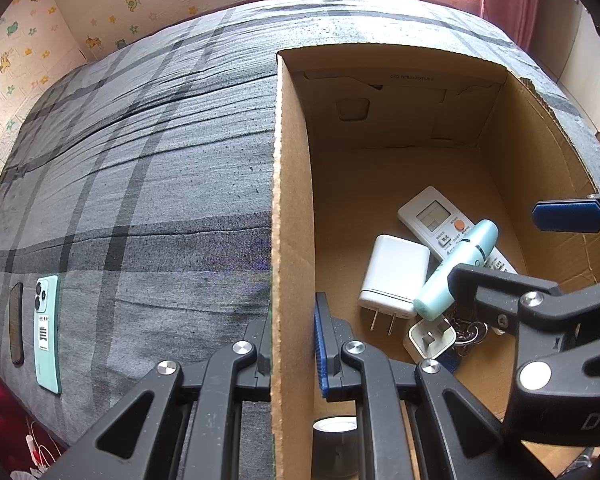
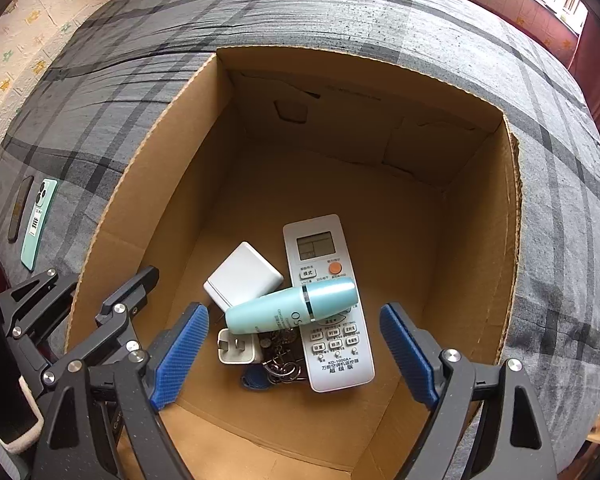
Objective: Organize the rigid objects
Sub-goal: 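Lower the tube onto the remote and open the right tool, then withdraw the right tool from the box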
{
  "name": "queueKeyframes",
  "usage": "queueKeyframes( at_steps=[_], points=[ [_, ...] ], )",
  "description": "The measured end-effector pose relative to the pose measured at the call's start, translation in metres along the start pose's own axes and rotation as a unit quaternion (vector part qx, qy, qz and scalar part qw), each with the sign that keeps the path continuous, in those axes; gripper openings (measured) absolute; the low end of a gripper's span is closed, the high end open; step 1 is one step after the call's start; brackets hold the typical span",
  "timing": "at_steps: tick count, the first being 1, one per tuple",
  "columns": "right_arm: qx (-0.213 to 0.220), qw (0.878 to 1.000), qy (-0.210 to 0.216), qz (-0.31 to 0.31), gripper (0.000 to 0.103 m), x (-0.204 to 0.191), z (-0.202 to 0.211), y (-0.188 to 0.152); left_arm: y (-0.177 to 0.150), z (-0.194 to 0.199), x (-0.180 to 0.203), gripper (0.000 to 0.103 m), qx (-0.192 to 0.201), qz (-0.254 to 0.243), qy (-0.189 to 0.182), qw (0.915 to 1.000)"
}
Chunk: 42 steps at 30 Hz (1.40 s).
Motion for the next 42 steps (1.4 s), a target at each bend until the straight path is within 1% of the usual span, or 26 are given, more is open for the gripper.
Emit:
queueKeyframes(
  at_steps=[5, 11, 16, 21, 25, 31, 36, 42],
  points=[
    [0.017, 1.000, -0.017, 0.006, 0.092, 0.006, 0.014, -0.002, 0.000, 0.000, 0.000, 0.015, 0.000, -0.001, 0.002, 1.0000],
    [0.032, 0.999, -0.025, 0.001, 0.098, 0.014, 0.027, -0.002, 0.000, 0.001, 0.001, 0.015, 0.000, -0.002, 0.004, 1.0000],
    [0.045, 0.999, -0.022, -0.007, 0.102, 0.021, 0.040, -0.005, 0.000, 0.002, 0.002, 0.015, 0.002, -0.003, 0.007, 1.0000],
    [0.061, 0.997, -0.033, -0.014, 0.103, 0.029, 0.055, -0.010, 0.000, 0.004, 0.003, 0.015, 0.002, -0.004, 0.009, 1.0000],
    [0.068, 0.996, -0.041, -0.031, 0.103, 0.038, 0.067, -0.021, 0.000, 0.004, 0.003, 0.015, 0.003, -0.005, 0.011, 0.9999],
    [0.075, 0.994, -0.059, -0.062, 0.103, 0.057, 0.084, -0.046, 0.000, 0.005, 0.005, 0.015, 0.004, -0.006, 0.014, 0.9999],
    [0.083, 0.991, -0.077, -0.069, 0.103, 0.066, 0.101, -0.063, -0.001, 0.006, 0.006, 0.015, 0.006, -0.008, 0.019, 0.9998],
    [0.089, 0.990, -0.080, -0.073, 0.103, 0.067, 0.116, -0.072, 0.000, 0.006, 0.006, 0.018, 0.004, -0.008, 0.025, 0.9997]
  ],
)
Point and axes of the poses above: each gripper's, at about its wrist camera, not at the fingertips, and z roughly against the way its jaws point, x to its right, y to its top, the point moved 9 cm from there along -z, roughly the way its jaws point, and after that the axes turned 13 degrees about z, right-handed, at the moved point
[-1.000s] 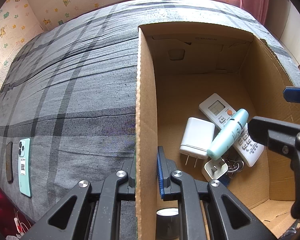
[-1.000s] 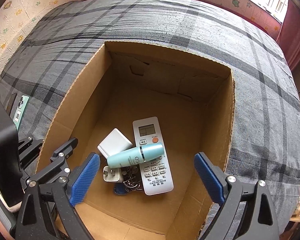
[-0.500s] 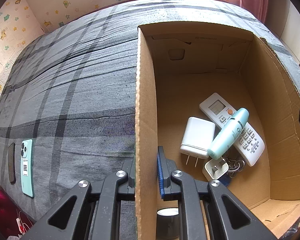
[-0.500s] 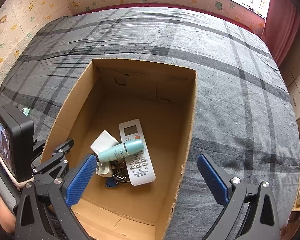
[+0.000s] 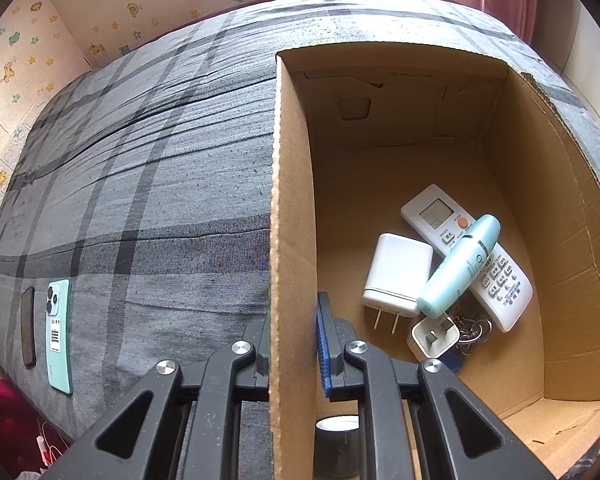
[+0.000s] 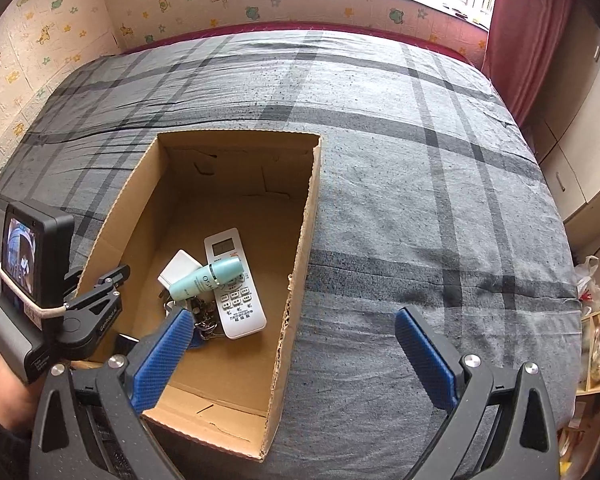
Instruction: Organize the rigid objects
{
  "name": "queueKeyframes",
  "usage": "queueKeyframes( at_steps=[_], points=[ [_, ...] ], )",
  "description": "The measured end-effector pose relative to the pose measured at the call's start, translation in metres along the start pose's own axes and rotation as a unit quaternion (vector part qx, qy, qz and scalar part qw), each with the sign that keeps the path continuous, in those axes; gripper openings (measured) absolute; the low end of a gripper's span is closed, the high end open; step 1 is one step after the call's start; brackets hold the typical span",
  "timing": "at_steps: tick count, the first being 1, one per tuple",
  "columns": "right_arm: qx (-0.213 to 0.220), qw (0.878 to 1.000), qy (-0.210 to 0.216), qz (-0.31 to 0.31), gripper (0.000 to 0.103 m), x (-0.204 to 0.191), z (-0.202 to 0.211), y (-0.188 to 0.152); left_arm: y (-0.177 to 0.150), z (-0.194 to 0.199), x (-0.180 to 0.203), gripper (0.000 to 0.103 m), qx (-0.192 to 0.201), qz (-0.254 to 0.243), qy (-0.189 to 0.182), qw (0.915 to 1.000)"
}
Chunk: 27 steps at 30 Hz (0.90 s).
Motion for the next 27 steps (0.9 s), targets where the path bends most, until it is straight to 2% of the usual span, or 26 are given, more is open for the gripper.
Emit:
queueKeyframes(
  at_steps=[2, 3, 4, 5, 6, 7, 8, 9, 11, 13, 18, 27],
  points=[
    [0.005, 1.000, -0.001, 0.000, 0.103, 0.000, 0.004, 0.001, 0.000, 0.002, 0.000, 0.018, -0.001, 0.001, 0.002, 1.0000],
    [0.007, 1.000, -0.001, 0.000, 0.103, 0.000, 0.005, 0.001, 0.001, 0.004, -0.001, 0.022, 0.004, 0.001, 0.006, 1.0000],
    [0.009, 1.000, 0.000, 0.000, 0.103, 0.000, 0.007, 0.001, 0.002, 0.009, -0.002, 0.035, 0.010, 0.002, 0.009, 0.9999],
    [0.011, 1.000, 0.000, 0.001, 0.103, -0.001, 0.008, 0.001, 0.004, 0.014, -0.003, 0.043, 0.015, 0.003, 0.009, 0.9998],
    [0.013, 1.000, 0.001, 0.001, 0.103, -0.001, 0.010, 0.001, 0.004, 0.020, -0.003, 0.061, 0.018, 0.005, 0.006, 0.9998],
    [0.015, 1.000, 0.002, 0.001, 0.103, -0.002, 0.011, 0.001, 0.005, 0.026, -0.003, 0.074, 0.021, 0.006, 0.002, 0.9998],
    [0.017, 1.000, 0.003, 0.003, 0.103, -0.003, 0.013, 0.002, 0.005, 0.032, -0.004, 0.080, 0.025, 0.006, 0.001, 0.9997],
    [0.019, 1.000, 0.004, 0.003, 0.103, -0.004, 0.014, 0.001, 0.006, 0.038, -0.005, 0.090, 0.031, 0.007, 0.002, 0.9995],
    [0.023, 1.000, 0.006, 0.004, 0.103, -0.006, 0.018, 0.001, 0.005, 0.049, -0.005, 0.094, 0.039, 0.006, 0.001, 0.9992],
    [0.026, 1.000, 0.006, 0.006, 0.103, -0.008, 0.021, 0.001, 0.002, 0.058, -0.003, 0.103, 0.039, 0.006, -0.005, 0.9992],
    [0.035, 0.999, 0.005, 0.013, 0.103, -0.012, 0.034, 0.000, -0.009, 0.084, 0.004, 0.103, 0.040, 0.006, -0.018, 0.9990],
    [0.052, 0.999, 0.001, 0.016, 0.103, -0.014, 0.060, -0.005, -0.022, 0.139, 0.019, 0.103, 0.077, -0.001, -0.033, 0.9965]
  ],
)
Point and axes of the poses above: each gripper's, at about its wrist camera, not at the fingertips, and z roughly against the way its jaws point, x to its right, y to its top, the point moved 9 cm from there along -z, roughly the way its jaws point, and after that the axes turned 13 degrees about z, right-handed, at the moved point
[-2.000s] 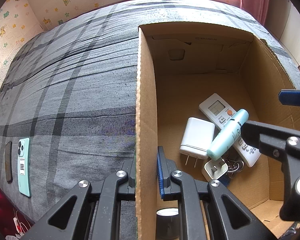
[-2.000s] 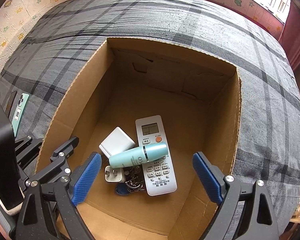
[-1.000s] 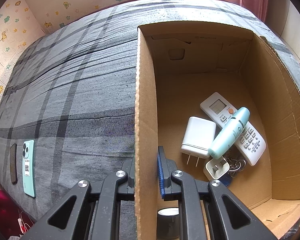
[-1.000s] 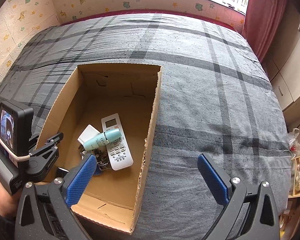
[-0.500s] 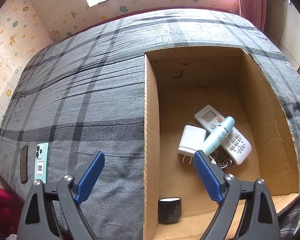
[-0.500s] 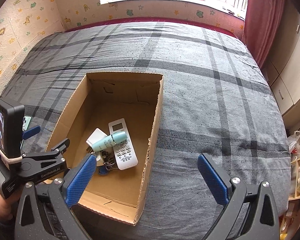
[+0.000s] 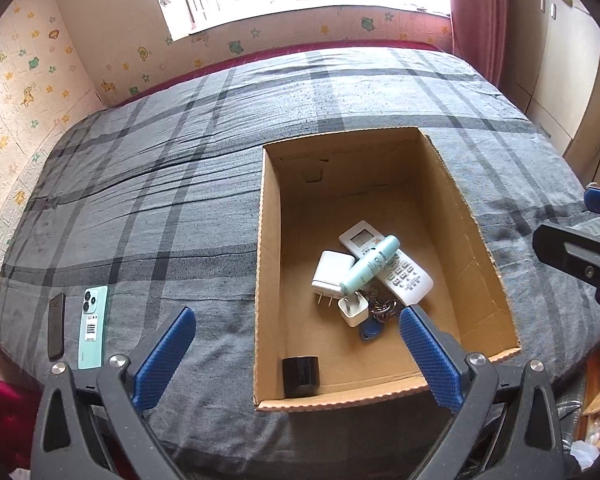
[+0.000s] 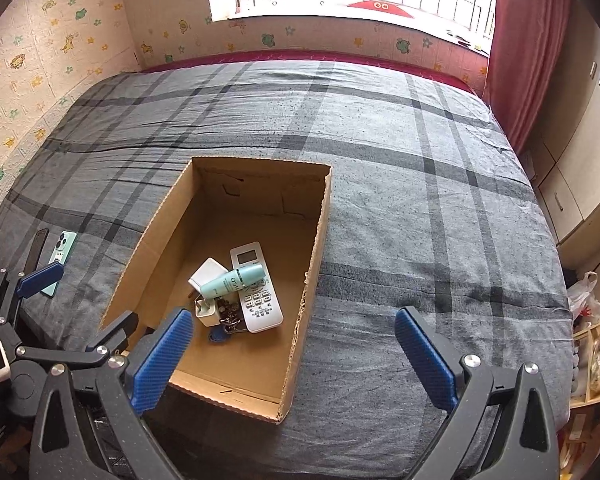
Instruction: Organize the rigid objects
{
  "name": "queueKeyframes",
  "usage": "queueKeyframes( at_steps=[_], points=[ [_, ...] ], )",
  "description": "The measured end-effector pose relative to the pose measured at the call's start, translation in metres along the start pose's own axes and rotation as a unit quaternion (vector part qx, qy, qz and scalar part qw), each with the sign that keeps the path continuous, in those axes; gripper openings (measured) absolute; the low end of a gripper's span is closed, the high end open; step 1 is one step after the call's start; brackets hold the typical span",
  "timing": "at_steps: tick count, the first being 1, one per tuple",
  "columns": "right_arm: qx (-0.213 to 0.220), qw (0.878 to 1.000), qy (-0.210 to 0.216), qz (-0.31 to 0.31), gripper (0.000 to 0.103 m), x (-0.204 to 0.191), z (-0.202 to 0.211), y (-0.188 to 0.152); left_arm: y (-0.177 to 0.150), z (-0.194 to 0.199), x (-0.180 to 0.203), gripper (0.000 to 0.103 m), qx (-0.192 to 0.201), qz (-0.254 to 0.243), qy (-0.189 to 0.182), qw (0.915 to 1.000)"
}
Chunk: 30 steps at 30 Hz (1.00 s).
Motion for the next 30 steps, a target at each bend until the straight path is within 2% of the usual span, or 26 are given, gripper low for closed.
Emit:
queueKeyframes(
  at_steps=[7, 14, 30],
  points=[
    [0.009, 1.000, -0.004, -0.001, 0.103, 0.001, 0.019, -0.006, -0.004, 0.027, 0.004, 0.103, 0.019, 0.008, 0.010, 0.9997],
    [0.024, 1.000, -0.008, -0.003, 0.103, 0.002, 0.036, -0.012, -0.010, 0.046, 0.011, 0.103, 0.028, 0.013, 0.004, 0.9995],
    [0.032, 0.999, -0.009, 0.000, 0.103, -0.001, 0.048, -0.019, -0.011, 0.062, 0.017, 0.103, 0.047, 0.012, 0.001, 0.9988]
  ],
)
Point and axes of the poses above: each gripper's, at about its wrist camera, not at the fingertips, and z roughly against the way its jaws point, x to its right, y to its top, the point moved 9 cm from there along -z, roughly the way its jaws point, and after that the axes turned 13 degrees about z, right-handed, at the moved point
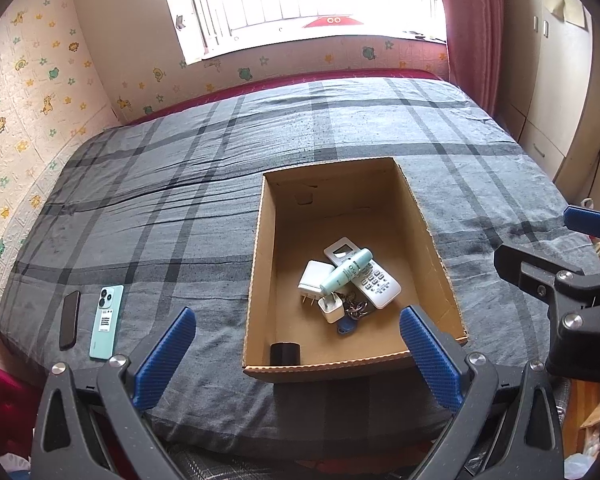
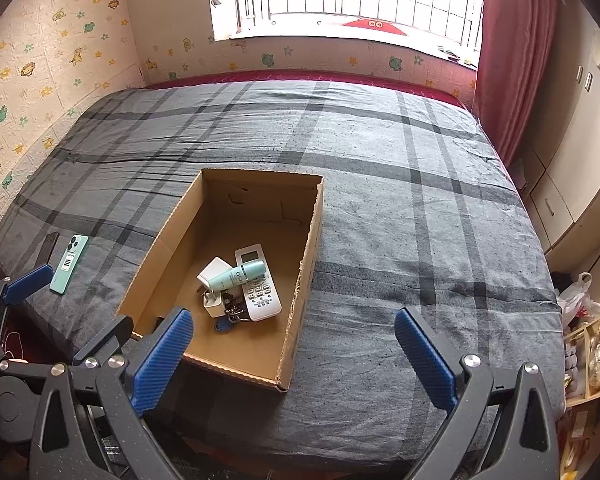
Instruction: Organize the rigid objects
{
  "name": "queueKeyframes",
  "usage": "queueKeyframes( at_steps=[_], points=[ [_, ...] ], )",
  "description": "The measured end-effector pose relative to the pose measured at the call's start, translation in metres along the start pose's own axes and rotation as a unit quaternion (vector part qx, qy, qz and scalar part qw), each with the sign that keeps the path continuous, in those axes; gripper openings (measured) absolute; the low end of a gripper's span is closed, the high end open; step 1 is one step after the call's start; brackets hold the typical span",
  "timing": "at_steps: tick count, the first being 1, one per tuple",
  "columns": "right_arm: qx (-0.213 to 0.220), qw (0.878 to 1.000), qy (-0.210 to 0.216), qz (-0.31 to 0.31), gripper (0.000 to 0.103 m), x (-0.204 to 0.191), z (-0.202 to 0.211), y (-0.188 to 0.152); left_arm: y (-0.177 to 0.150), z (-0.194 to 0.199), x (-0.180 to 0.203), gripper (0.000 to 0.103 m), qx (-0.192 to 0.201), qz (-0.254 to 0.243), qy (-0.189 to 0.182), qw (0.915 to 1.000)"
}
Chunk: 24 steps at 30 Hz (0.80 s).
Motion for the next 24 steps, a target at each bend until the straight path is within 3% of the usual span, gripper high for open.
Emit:
queueKeyframes(
  at_steps=[24],
  points=[
    [-0.001, 1.000, 0.006, 0.006, 0.103, -0.0056, 0.0008, -0.0047, -0.0018, 0.0068, 0.0077, 0.103, 0.008, 0.001, -0.008, 0.9999]
  ],
)
Point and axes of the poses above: each gripper's, at about its wrist camera, not at the fingertips, and z roughly against the way its jaws point, x to its right, y to its top, the point moved 9 cm from there along -z, roughly the way its jaws point, and after that the axes turned 13 degrees about z, right-handed, at the moved point
